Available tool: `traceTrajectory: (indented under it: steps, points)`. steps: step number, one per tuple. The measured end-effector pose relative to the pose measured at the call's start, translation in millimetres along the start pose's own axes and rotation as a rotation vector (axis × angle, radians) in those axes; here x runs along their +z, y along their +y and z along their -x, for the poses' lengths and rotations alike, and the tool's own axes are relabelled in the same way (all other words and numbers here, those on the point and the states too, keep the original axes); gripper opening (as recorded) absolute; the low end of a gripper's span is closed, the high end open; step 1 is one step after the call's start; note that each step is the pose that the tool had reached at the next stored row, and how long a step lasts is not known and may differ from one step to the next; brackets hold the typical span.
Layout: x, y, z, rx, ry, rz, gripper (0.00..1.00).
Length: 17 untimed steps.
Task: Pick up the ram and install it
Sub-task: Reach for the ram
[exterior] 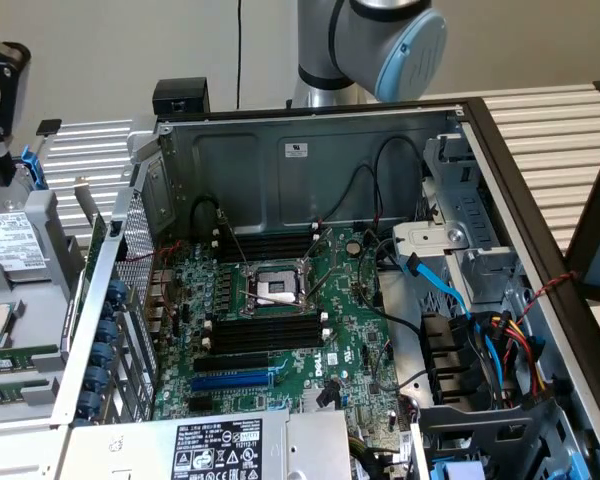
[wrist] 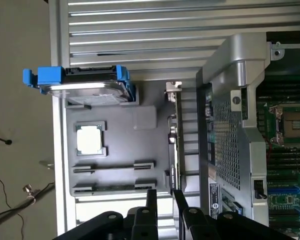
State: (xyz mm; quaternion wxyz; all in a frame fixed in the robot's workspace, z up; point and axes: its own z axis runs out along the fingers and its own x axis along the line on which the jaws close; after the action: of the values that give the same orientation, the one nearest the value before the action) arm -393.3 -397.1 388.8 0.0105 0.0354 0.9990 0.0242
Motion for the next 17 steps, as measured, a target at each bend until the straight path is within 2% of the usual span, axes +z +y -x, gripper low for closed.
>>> traceTrajectory:
  steps: [6,17]
  points:
    - [0.7,-1.7,-24.9,-0.001,-0.0002,0.0001,0.27]
    - [-0.1,-3.1,-56.0,-0.006,-0.0005,0.0002,0.27]
